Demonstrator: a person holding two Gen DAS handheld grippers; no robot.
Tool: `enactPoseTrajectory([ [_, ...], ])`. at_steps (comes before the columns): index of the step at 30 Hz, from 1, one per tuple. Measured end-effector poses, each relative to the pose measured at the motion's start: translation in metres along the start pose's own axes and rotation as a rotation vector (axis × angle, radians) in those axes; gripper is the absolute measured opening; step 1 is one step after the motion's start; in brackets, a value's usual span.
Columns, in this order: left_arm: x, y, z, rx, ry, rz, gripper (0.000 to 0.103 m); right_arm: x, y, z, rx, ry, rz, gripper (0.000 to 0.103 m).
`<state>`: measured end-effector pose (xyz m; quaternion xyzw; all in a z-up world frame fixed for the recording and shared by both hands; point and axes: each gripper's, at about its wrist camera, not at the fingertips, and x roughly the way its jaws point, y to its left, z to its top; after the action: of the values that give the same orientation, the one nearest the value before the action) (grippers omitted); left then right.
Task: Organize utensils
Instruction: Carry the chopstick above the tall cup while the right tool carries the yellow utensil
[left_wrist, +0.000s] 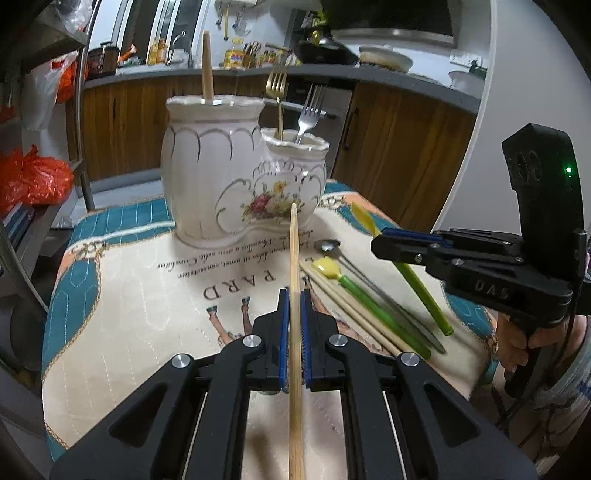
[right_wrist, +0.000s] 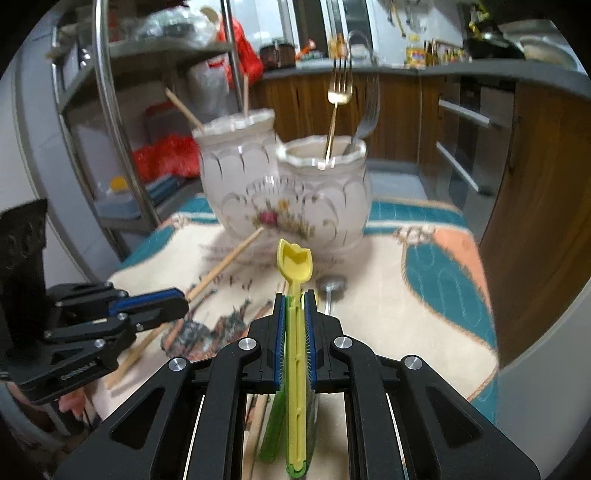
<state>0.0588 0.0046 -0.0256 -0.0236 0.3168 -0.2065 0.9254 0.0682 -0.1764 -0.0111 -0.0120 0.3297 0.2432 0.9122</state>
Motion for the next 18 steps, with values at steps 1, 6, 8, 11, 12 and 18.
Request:
enactPoseTrajectory([
  [1,-0.002,-0.001,0.000,0.008,-0.018,0.003,0.006,-0.003,-0.001,0.001,-0.003,-0.016,0.002,0.011],
  [6,-0.019,-0.009,0.004,0.060,-0.125,0.004,0.006,-0.018,-0.002,0.002,-0.015,-0.106,0.014,0.011],
  [8,-0.031,-0.012,0.007,0.085,-0.182,0.007,0.006,-0.024,-0.003,0.006,-0.016,-0.146,0.018,0.011],
  [11,-0.046,-0.012,0.015,0.093,-0.248,0.003,0.006,-0.029,-0.005,0.013,-0.008,-0.194,0.026,0.011],
  [12,-0.050,-0.012,0.019,0.089,-0.264,-0.003,0.006,-0.030,-0.005,0.015,-0.008,-0.202,0.028,0.011],
  [18,-0.083,-0.004,0.053,0.092,-0.376,0.003,0.006,-0.030,-0.008,0.044,-0.011,-0.260,0.041,0.011],
])
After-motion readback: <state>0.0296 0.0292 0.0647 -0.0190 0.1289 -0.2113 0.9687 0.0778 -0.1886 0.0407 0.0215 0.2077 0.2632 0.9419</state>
